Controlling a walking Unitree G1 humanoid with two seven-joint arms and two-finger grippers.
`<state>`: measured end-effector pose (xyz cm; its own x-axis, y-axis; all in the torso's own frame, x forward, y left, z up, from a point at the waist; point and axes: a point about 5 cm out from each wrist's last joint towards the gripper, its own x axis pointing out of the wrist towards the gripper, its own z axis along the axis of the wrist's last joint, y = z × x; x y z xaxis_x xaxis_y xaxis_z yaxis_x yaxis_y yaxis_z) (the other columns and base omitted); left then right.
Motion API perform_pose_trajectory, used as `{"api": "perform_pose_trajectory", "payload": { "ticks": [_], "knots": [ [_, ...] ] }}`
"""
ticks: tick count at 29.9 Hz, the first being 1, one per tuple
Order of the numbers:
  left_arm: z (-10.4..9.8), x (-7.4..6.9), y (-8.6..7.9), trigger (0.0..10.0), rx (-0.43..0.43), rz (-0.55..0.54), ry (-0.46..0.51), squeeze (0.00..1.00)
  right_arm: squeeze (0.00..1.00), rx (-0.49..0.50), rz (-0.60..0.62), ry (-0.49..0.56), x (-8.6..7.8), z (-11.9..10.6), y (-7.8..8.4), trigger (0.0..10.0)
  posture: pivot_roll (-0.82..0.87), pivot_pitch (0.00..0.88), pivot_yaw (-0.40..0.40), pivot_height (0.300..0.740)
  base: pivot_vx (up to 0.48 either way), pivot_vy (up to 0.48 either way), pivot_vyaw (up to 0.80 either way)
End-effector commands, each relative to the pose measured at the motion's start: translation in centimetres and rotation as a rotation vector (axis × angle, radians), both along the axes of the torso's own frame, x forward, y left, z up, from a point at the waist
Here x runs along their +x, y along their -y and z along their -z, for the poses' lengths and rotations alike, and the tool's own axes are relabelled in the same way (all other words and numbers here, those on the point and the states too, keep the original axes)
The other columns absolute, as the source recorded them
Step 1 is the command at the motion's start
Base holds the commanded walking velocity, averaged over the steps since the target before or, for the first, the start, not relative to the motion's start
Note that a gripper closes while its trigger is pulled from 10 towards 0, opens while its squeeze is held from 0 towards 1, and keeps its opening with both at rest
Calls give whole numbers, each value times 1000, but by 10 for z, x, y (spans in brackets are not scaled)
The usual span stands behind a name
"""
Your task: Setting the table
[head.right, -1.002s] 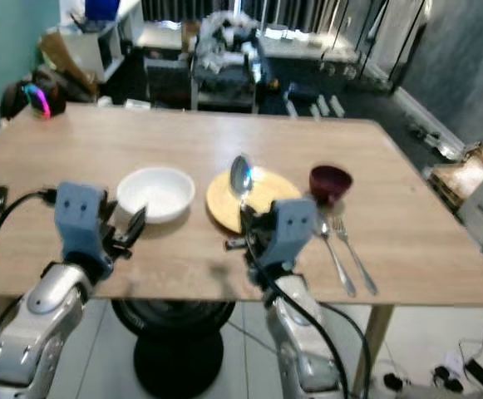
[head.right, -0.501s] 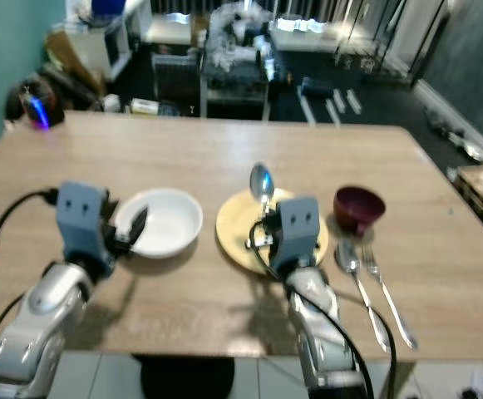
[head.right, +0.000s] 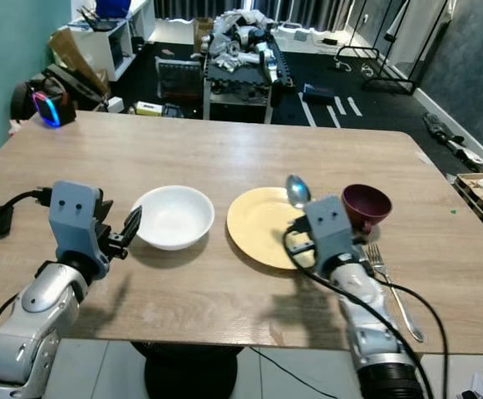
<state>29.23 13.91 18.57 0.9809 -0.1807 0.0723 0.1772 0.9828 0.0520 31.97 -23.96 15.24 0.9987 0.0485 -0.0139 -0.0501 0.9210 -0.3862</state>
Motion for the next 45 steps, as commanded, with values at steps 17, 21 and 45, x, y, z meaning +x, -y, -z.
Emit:
{"api": "perform_pose_trajectory", "payload": {
  "ticks": [17, 21, 45],
  "knots": [
    [1, 1, 1, 10000, 12, 27, -16, 0, 0, 50, 175, -121, -43, 42, 61, 10000, 2, 0, 74, 740, 0, 0, 0],
    [1, 1, 2, 10000, 12, 32, -16, 0, 0, 34, 157, -125, -46, 42, 63, 10000, -1, 0, 76, 740, 0, 0, 0],
    [1, 1, 4, 10000, 5, 40, -18, 0, 0, 274, 190, 118, -40, 2, 65, 10000, -9, 0, 77, 740, 0, 0, 0]
  ]
}}
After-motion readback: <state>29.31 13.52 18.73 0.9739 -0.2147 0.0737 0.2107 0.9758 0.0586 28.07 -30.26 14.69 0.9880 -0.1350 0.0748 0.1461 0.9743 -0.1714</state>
